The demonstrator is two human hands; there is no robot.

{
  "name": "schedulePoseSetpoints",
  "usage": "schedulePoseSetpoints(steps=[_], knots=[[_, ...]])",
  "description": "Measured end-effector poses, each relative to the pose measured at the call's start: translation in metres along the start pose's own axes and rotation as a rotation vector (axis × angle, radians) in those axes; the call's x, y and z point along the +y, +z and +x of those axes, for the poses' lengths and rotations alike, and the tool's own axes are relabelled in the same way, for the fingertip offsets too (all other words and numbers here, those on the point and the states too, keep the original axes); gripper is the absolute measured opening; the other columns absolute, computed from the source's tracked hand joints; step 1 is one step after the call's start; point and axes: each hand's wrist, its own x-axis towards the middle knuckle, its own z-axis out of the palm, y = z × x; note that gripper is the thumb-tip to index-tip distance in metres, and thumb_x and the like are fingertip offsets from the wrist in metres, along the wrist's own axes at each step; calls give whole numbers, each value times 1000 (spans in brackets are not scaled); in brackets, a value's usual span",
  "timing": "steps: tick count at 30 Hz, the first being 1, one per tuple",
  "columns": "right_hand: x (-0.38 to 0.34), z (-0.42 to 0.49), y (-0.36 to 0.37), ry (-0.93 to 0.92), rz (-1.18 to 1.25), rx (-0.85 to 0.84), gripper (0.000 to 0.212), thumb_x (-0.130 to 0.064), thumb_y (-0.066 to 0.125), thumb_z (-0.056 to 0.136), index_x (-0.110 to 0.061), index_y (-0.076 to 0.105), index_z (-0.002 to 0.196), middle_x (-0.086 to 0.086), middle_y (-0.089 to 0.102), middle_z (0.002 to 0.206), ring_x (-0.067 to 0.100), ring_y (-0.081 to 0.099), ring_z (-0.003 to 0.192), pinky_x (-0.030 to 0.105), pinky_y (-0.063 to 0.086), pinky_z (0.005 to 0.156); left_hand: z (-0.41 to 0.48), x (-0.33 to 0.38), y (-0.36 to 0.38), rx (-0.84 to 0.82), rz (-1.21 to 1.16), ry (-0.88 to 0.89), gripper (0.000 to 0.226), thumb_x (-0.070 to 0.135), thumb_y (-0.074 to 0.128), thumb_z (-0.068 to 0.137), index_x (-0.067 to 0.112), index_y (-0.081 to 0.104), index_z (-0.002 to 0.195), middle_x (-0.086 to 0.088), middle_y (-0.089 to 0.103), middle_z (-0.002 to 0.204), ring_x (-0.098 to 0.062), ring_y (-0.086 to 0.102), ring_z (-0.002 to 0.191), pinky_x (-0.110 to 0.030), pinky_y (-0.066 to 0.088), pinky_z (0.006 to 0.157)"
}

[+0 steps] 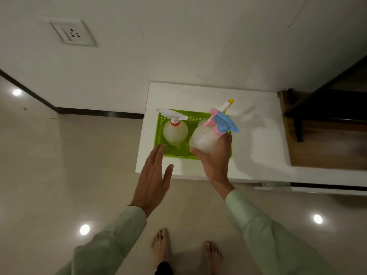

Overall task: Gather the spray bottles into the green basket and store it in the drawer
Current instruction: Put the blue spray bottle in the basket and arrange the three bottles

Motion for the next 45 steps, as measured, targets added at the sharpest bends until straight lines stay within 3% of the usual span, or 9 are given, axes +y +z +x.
schedulePoseSetpoints(steps=[2, 5, 9, 13, 17, 26, 31, 39, 45], knots=[[-2, 0, 13, -28, -28, 4, 102, -21, 95, 54, -22, 39, 140, -3, 47, 131, 14, 50, 120, 23, 47, 95, 8, -7, -5, -5, -2, 12, 57, 34, 44, 103, 23, 20, 155, 2, 21, 163, -13, 23, 149, -33, 28, 119], [0, -2, 30, -39, -75, 14, 104, -24, 96, 53, -21, 40, 141, -8, 43, 134, 15, 48, 123, 31, 47, 100, 19, -13, -12, -7, -11, 13, 58, 34, 44, 103, 24, 20, 155, 2, 21, 163, -13, 24, 149, -34, 29, 119], [6, -7, 45, -16, -141, 59, 104, -31, 96, 53, -22, 40, 139, -8, 39, 133, 5, 41, 121, 19, 37, 95, 29, -17, -17, -1, -21, 34, 58, 31, 46, 103, 23, 21, 154, 1, 22, 163, -14, 24, 149, -35, 31, 119], [19, -8, 48, 17, -197, 86, 75, -38, 93, 60, -13, 51, 118, 1, 44, 122, 22, 51, 112, 27, 45, 84, 32, -23, -12, -22, -14, 42, 58, 30, 47, 102, 21, 23, 154, 0, 23, 162, -15, 25, 149, -36, 31, 119], [27, -8, 45, -9, -266, 46, 61, -34, 86, 71, -12, 52, 116, 1, 46, 122, 20, 50, 111, 30, 45, 82, 33, -25, -6, -13, -21, 18, 58, 28, 49, 101, 21, 24, 154, 0, 24, 162, -15, 25, 149, -38, 32, 119], [19, 1, 33, 17, -296, -37, 63, -37, 84, 75, -15, 50, 123, 0, 48, 123, 23, 51, 112, 37, 52, 79, 43, -3, 1, 21, -48, -38, 58, 25, 52, 100, 17, 27, 153, -3, 28, 160, -18, 29, 147, -33, 33, 117], [17, 6, 5, 21, -189, -63, 66, -41, 86, 72, -21, 51, 124, -5, 50, 123, 14, 51, 113, 18, 44, 84, 61, 13, 2, 173, -196, -182, 49, 15, 58, 97, 10, 42, 143, -8, 48, 145, -25, 47, 132, -35, 41, 111], [13, 44, -21, 39, -190, 55, 56, -5, 75, 75, -13, 52, 126, 0, 52, 123, 19, 54, 114, 42, 52, 95, 100, 30, 10, 277, -422, -435, 62, 12, 76, 83, 13, 49, 139, -6, 59, 134, -25, 57, 119, -48, 51, 102], [7, 71, -10, 30, -273, 27, 56, -35, 86, 74, -19, 56, 119, -3, 53, 115, 20, 55, 108, 34, 48, 80, 120, 34, 15, 360, -358, -505, 69, 38, 87, 69, 18, 56, 127, 2, 65, 120, -20, 62, 105, -45, 55, 93]])
